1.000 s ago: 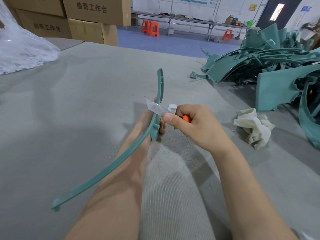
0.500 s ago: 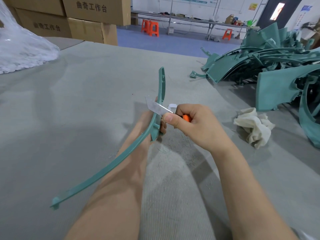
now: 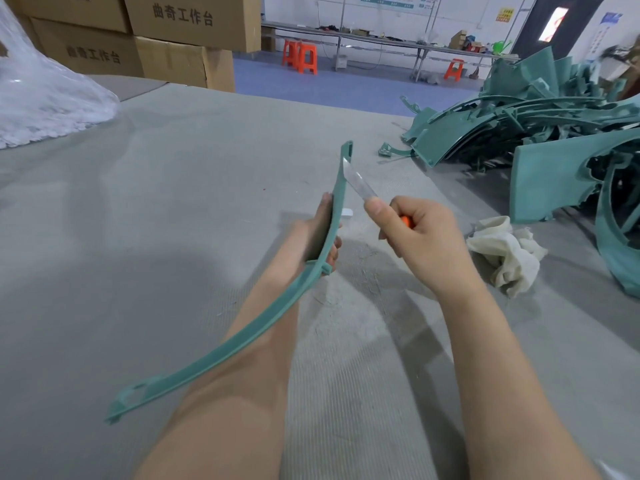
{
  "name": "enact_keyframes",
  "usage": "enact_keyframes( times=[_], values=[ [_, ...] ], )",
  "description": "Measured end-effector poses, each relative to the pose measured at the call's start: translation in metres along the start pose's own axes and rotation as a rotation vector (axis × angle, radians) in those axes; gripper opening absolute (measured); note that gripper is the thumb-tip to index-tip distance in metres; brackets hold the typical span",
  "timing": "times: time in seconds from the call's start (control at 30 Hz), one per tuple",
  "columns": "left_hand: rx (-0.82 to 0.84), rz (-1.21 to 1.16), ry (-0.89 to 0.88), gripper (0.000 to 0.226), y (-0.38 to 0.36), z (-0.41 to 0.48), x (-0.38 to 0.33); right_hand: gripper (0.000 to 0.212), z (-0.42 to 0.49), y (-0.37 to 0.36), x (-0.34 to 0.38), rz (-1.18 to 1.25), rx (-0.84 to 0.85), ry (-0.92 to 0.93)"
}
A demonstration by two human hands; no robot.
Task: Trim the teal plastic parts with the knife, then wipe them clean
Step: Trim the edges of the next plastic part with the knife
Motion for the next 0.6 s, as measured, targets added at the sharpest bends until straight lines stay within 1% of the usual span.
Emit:
enact_keyframes(
  times=[0.1, 0.2, 0.27, 0.37, 0.43, 0.47, 0.5, 0.53, 0.57, 0.6],
  values=[
    [0.008, -0.015, 0.025, 0.027, 0.0, -0.005, -0.003, 0.075, -0.001, -0.001, 0.001, 0.003, -0.035, -0.023],
    [0.015, -0.034, 0.036, 0.03, 0.001, -0.004, -0.003, 0.08, 0.0, -0.001, 0.001, 0.053, -0.028, -0.059],
    [-0.004, 0.005, -0.008, 0.031, 0.002, -0.005, -0.004, 0.076, 0.0, 0.0, 0.002, 0.082, 0.011, -0.056],
    [-0.081, 0.239, -0.093, 0.039, 0.009, 0.0, -0.008, 0.066, -0.004, -0.005, 0.009, 0.098, 0.123, -0.042],
    [-0.096, 0.257, -0.113, 0.04, 0.011, 0.002, -0.009, 0.066, -0.005, -0.008, 0.012, 0.147, 0.185, -0.063],
    [-0.092, 0.219, -0.116, 0.042, 0.011, 0.002, -0.01, 0.067, -0.006, -0.008, 0.011, 0.201, 0.213, -0.09],
    [-0.093, 0.162, -0.121, 0.049, 0.011, 0.0, -0.01, 0.063, -0.006, -0.008, 0.009, 0.267, 0.243, -0.127],
    [-0.093, 0.109, -0.131, 0.052, 0.011, -0.001, -0.011, 0.054, -0.006, -0.007, 0.007, 0.327, 0.286, -0.163],
    [-0.132, 0.099, -0.147, 0.058, 0.013, -0.002, -0.012, 0.043, -0.008, -0.007, 0.005, 0.381, 0.343, -0.197],
    [-0.209, 0.147, -0.167, 0.064, 0.017, -0.002, -0.015, 0.034, -0.01, -0.007, 0.003, 0.434, 0.405, -0.227]
  ],
)
Point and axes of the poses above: each hand's wrist, its own z-axis towards the middle knuckle, its own y-axis out of the back of the hand, x = y × z, the point moved 6 cm from there along z, towards the middle knuckle
